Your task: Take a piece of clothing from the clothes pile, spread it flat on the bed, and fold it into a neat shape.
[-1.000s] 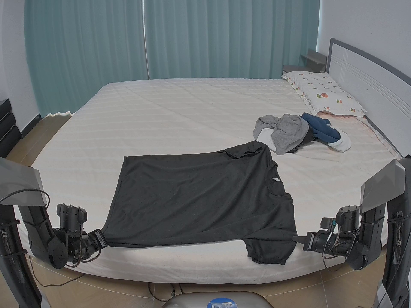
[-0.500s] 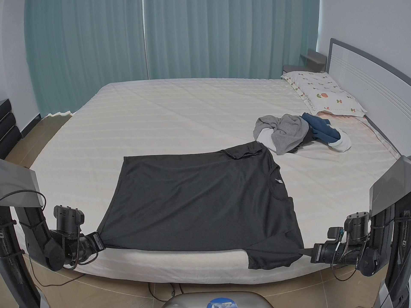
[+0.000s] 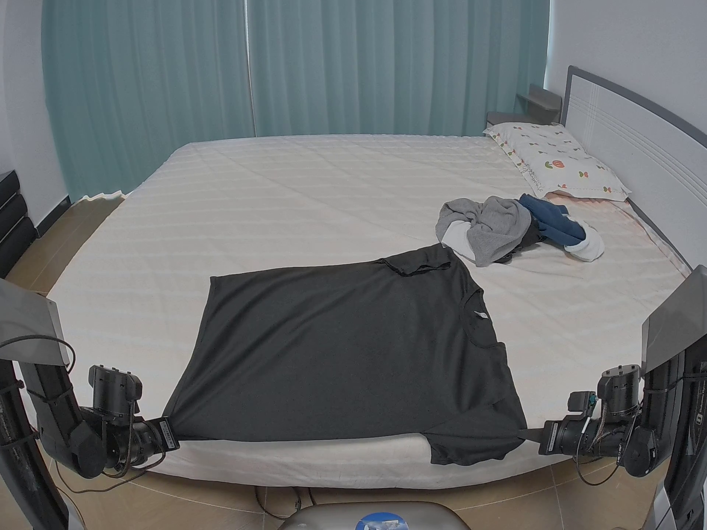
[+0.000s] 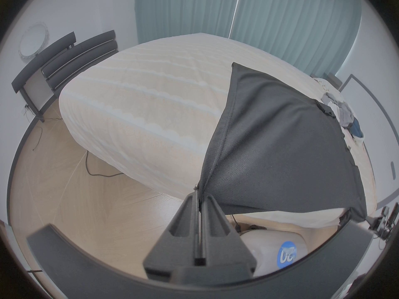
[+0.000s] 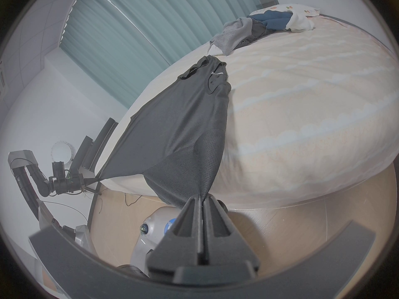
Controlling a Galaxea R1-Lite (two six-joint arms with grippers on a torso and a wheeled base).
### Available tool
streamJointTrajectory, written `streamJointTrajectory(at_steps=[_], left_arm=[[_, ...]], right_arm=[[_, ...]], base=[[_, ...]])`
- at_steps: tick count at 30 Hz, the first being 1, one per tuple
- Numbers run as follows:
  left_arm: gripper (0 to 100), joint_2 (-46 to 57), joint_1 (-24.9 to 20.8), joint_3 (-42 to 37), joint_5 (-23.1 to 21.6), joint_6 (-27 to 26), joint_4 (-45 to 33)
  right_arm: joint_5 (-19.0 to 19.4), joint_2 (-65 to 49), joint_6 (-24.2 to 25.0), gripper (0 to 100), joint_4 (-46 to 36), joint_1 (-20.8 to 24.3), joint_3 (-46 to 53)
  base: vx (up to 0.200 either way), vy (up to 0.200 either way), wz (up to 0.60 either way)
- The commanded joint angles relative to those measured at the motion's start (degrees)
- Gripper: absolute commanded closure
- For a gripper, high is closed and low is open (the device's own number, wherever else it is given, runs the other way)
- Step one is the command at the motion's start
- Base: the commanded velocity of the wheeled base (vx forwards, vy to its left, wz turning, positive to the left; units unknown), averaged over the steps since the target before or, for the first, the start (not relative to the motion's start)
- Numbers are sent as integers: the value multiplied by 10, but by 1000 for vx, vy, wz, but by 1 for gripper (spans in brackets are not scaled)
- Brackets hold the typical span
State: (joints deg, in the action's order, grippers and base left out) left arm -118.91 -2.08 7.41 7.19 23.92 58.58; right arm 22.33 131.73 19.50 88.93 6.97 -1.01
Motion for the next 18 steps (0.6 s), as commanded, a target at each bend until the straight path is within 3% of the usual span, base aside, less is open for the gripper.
streamJointTrajectory(at_steps=[1,10,18], left_arm=[[100,1,-2,-11,0,-9,0],[100,-4,-6,-23,-1,-25,0],[100,-5,-30,-24,-4,-15,0]], right_arm=[[0,-10,-1,100,-10,1,10],[-4,-53,-31,100,-94,-4,10],[-43,-65,-45,100,-125,-17,10]], base=[[0,0,0],[0,0,0],[0,0,0]])
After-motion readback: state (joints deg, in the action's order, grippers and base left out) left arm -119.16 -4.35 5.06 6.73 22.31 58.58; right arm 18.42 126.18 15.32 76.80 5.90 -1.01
